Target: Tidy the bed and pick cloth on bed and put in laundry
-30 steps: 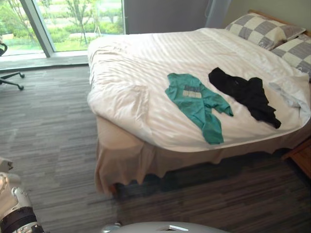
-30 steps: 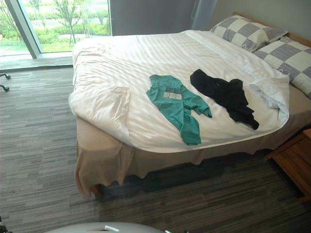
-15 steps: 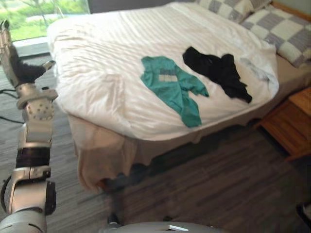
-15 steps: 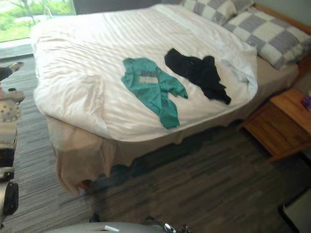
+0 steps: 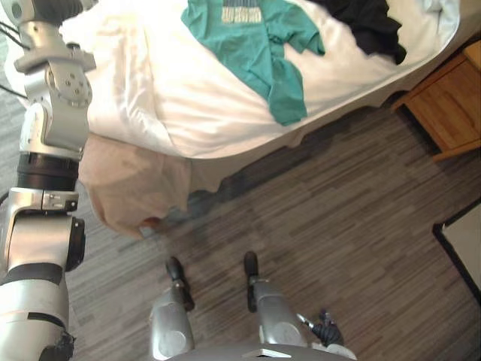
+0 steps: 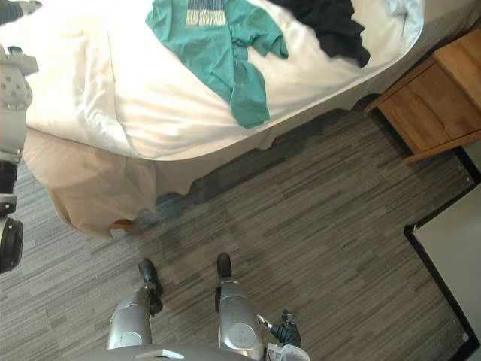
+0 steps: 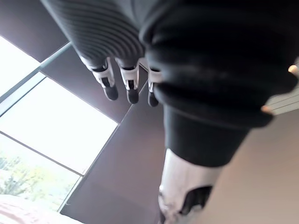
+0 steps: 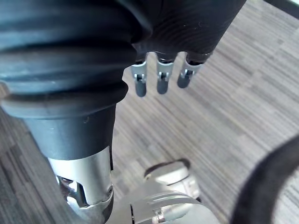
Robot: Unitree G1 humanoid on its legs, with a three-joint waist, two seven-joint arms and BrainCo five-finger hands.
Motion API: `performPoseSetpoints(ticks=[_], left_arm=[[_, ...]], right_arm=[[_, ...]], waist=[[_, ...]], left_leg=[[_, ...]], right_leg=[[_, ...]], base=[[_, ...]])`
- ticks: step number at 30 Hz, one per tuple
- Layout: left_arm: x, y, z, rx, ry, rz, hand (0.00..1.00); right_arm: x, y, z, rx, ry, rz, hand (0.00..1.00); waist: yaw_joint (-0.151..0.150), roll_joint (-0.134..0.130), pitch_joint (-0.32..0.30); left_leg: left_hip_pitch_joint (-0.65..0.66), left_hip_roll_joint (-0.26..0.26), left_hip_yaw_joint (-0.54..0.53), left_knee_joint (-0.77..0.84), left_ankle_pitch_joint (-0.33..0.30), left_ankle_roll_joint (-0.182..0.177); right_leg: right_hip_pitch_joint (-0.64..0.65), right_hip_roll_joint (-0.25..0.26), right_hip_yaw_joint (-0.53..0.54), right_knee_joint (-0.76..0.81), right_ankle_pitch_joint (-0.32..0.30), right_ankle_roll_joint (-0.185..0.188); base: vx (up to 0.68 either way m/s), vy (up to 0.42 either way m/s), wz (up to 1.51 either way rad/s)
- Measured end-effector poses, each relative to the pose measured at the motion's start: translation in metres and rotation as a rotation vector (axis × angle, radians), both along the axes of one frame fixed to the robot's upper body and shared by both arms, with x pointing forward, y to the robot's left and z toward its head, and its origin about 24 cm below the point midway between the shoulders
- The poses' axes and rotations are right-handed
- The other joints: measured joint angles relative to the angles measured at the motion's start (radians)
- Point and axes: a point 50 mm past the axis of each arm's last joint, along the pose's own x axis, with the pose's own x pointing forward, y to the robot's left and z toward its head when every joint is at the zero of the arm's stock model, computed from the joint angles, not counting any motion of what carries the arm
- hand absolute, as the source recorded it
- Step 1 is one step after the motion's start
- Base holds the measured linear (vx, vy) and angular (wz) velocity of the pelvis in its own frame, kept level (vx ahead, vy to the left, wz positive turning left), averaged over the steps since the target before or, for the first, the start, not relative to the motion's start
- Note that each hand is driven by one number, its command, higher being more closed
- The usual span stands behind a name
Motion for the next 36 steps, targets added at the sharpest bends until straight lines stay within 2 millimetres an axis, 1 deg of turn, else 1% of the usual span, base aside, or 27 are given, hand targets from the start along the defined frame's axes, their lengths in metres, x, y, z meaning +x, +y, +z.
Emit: performPoseSetpoints(ticks=[3, 4, 6, 9, 10, 11, 12, 13, 14, 16, 17, 19, 20, 22, 24, 25, 26, 27, 29, 30, 31, 33, 35, 36], left_arm=[[-0.007, -0.005, 0.02, 0.006, -0.058, -0.01, 0.0], [-0.008, -0.004, 0.023, 0.009, -0.067, -0.006, 0.0], [-0.014, 0.0, 0.037, 0.011, -0.102, 0.017, 0.0], [-0.017, 0.002, 0.055, 0.0, -0.121, 0.036, 0.0], [-0.019, 0.004, 0.065, -0.003, -0.126, 0.047, 0.0], [-0.021, 0.005, 0.075, -0.021, -0.139, 0.055, 0.0], [-0.021, 0.005, 0.076, -0.022, -0.14, 0.055, 0.0], [-0.022, 0.007, 0.082, -0.034, -0.141, 0.059, 0.0], [-0.022, 0.007, 0.083, -0.035, -0.14, 0.059, 0.0], [-0.022, 0.004, 0.09, -0.04, -0.134, 0.049, 0.0], [-0.019, -0.001, 0.094, -0.059, -0.126, 0.035, 0.0], [-0.017, -0.003, 0.097, -0.075, -0.106, 0.025, 0.0], [-0.015, -0.002, 0.097, -0.083, -0.082, 0.028, 0.0], [-0.012, 0.001, 0.097, -0.093, -0.056, 0.033, 0.0], [-0.006, 0.012, 0.092, -0.131, 0.004, 0.031, 0.0], [0.0, 0.024, 0.085, -0.176, 0.077, 0.023, 0.0], [0.001, 0.028, 0.083, -0.193, 0.088, 0.015, 0.0], [0.0, 0.033, 0.083, -0.213, 0.09, 0.0, 1.0], [-0.001, 0.044, 0.08, -0.237, 0.128, -0.031, 1.0], [-0.001, 0.054, 0.074, -0.253, 0.15, -0.046, 1.0], [-0.003, 0.06, 0.072, -0.261, 0.155, -0.059, 1.0], [-0.007, 0.068, 0.071, -0.254, 0.163, -0.058, 1.0], [-0.013, 0.08, 0.069, -0.234, 0.183, -0.038, 1.0], [-0.014, 0.081, 0.069, -0.227, 0.184, -0.036, 1.0]], right_arm=[[0.004, 0.001, 0.006, 0.004, -0.052, -0.01, 0.0], [0.005, 0.001, 0.008, 0.006, -0.064, -0.015, 0.0], [0.013, 0.001, 0.015, 0.007, -0.119, -0.017, 0.0], [0.025, 0.002, 0.026, 0.014, -0.202, -0.032, 0.0], [0.033, 0.004, 0.033, 0.018, -0.252, -0.037, 0.0], [0.044, 0.016, 0.042, 0.05, -0.321, -0.035, 0.0], [0.045, 0.018, 0.042, 0.056, -0.326, -0.032, 0.0], [0.056, 0.027, 0.052, 0.091, -0.397, -0.032, 0.0], [0.061, 0.031, 0.056, 0.1, -0.424, -0.029, 0.0], [0.077, 0.039, 0.066, 0.135, -0.489, -0.03, 0.0], [0.088, 0.047, 0.072, 0.157, -0.526, -0.029, 0.0], [0.096, 0.057, 0.081, 0.187, -0.577, -0.025, 0.0], [0.098, 0.058, 0.084, 0.195, -0.597, -0.032, 0.0], [0.099, 0.056, 0.087, 0.213, -0.616, -0.056, 0.0], [0.102, 0.05, 0.09, 0.212, -0.634, -0.088, 0.0], [0.105, 0.046, 0.091, 0.219, -0.644, -0.121, 0.0], [0.106, 0.045, 0.092, 0.218, -0.645, -0.131, 0.0], [0.106, 0.043, 0.091, 0.214, -0.643, -0.142, 0.0], [0.107, 0.042, 0.087, 0.223, -0.622, -0.163, 0.0], [0.108, 0.041, 0.084, 0.225, -0.608, -0.17, 0.0], [0.108, 0.039, 0.081, 0.225, -0.592, -0.179, 0.0], [0.106, 0.037, 0.075, 0.225, -0.559, -0.192, 0.0], [0.108, 0.038, 0.069, 0.232, -0.526, -0.193, 0.0], [0.108, 0.038, 0.068, 0.237, -0.524, -0.199, 0.0]], waist=[[0.0, 0.0, 0.019], [0.0, 0.0, 0.023], [0.001, -0.003, 0.033], [0.007, -0.008, 0.045], [0.01, -0.014, 0.052], [0.013, -0.02, 0.063], [0.013, -0.021, 0.064], [0.013, -0.026, 0.07], [0.014, -0.027, 0.071], [0.016, -0.028, 0.087], [0.015, -0.028, 0.096], [0.016, -0.03, 0.115], [0.014, -0.03, 0.115], [0.016, -0.033, 0.117], [0.015, -0.034, 0.117], [0.014, -0.034, 0.117], [0.014, -0.034, 0.117], [0.014, -0.034, 0.117], [0.021, -0.034, 0.117], [0.021, -0.034, 0.116], [0.02, -0.034, 0.116], [0.021, -0.034, 0.115], [0.021, -0.034, 0.11], [0.02, -0.033, 0.104]], left_leg=[[-0.067, 0.022, -0.003, 0.066, -0.034, 0.007], [-0.077, 0.024, -0.002, 0.074, -0.039, 0.01], [-0.127, 0.04, 0.003, 0.106, -0.048, 0.014], [-0.178, 0.051, 0.002, 0.129, -0.048, 0.016], [-0.203, 0.059, 0.001, 0.137, -0.048, 0.016], [-0.234, 0.068, -0.002, 0.14, -0.044, 0.016], [-0.238, 0.069, -0.002, 0.14, -0.043, 0.016], [-0.269, 0.072, -0.003, 0.138, -0.039, 0.015], [-0.281, 0.072, -0.004, 0.135, -0.036, 0.015], [-0.31, 0.071, -0.004, 0.132, -0.027, 0.018], [-0.335, 0.071, -0.004, 0.131, -0.023, 0.019], [-0.349, 0.07, -0.002, 0.127, -0.019, 0.019], [-0.365, 0.069, 0.0, 0.117, -0.014, 0.018], [-0.383, 0.07, 0.006, 0.111, -0.011, 0.018], [-0.41, 0.074, 0.018, 0.105, -0.009, 0.019], [-0.42, 0.077, 0.029, 0.098, -0.005, 0.02], [-0.423, 0.078, 0.033, 0.096, -0.004, 0.02], [-0.423, 0.08, 0.038, 0.095, -0.004, 0.02], [-0.418, 0.088, 0.047, 0.092, -0.004, 0.019], [-0.415, 0.092, 0.05, 0.085, -0.002, 0.017], [-0.416, 0.093, 0.052, 0.081, 0.0, 0.016], [-0.42, 0.093, 0.053, 0.081, 0.001, 0.015], [-0.422, 0.107, 0.053, 0.081, 0.002, 0.013], [-0.423, 0.109, 0.053, 0.081, 0.003, 0.012]], right_leg=[[-0.039, 0.002, -0.004, 0.012, -0.001, 0.001], [-0.046, 0.002, -0.005, 0.012, 0.0, 0.001], [-0.083, 0.002, -0.014, 0.015, 0.002, 0.004], [-0.123, 0.008, -0.017, 0.011, 0.011, 0.005], [-0.141, 0.014, -0.017, 0.001, 0.023, 0.005], [-0.162, 0.022, -0.022, -0.015, 0.034, 0.004], [-0.165, 0.023, -0.023, -0.016, 0.035, 0.003], [-0.191, 0.027, -0.023, -0.028, 0.045, 0.003], [-0.201, 0.027, -0.025, -0.034, 0.049, 0.003], [-0.225, 0.028, -0.028, -0.043, 0.057, 0.003], [-0.249, 0.028, -0.031, -0.043, 0.058, 0.003], [-0.263, 0.028, -0.032, -0.046, 0.059, 0.002], [-0.281, 0.028, -0.033, -0.051, 0.066, 0.004], [-0.297, 0.03, -0.04, -0.074, 0.083, 0.004], [-0.326, 0.033, -0.043, -0.092, 0.104, 0.007], [-0.342, 0.037, -0.047, -0.108, 0.128, 0.01], [-0.346, 0.038, -0.048, -0.113, 0.135, 0.01], [-0.349, 0.039, -0.048, -0.118, 0.14, 0.008], [-0.349, 0.047, -0.048, -0.128, 0.158, 0.01], [-0.348, 0.052, -0.048, -0.137, 0.172, 0.007], [-0.348, 0.054, -0.047, -0.147, 0.178, 0.008], [-0.347, 0.055, -0.041, -0.163, 0.184, 0.008], [-0.335, 0.067, -0.022, -0.202, 0.21, 0.011], [-0.333, 0.068, -0.022, -0.21, 0.213, 0.012]], base=[[-0.04, 0.024, 0.01], [-0.04, 0.028, -0.02], [0.0, 0.0, 0.0], [0.0, -0.003, -0.03], [0.03, -0.03, -0.12], [0.02, -0.034, -0.11], [0.03, -0.041, -0.08], [0.02, -0.025, -0.04], [0.04, -0.025, -0.05], [0.04, -0.025, 0.0], [0.0, 0.0, 0.0], [0.03, -0.036, 0.0], [0.04, -0.052, -0.07], [0.02, -0.052, -0.14], [0.02, -0.052, -0.24], [0.02, -0.042, -0.26], [0.01, -0.04, -0.27], [0.01, -0.041, -0.18], [0.0, -0.044, -0.2], [-0.02, -0.044, -0.17], [-0.03, -0.054, -0.13], [-0.04, -0.05, -0.08], [-0.05, -0.06, -0.16], [-0.05, -0.085, -0.1]])
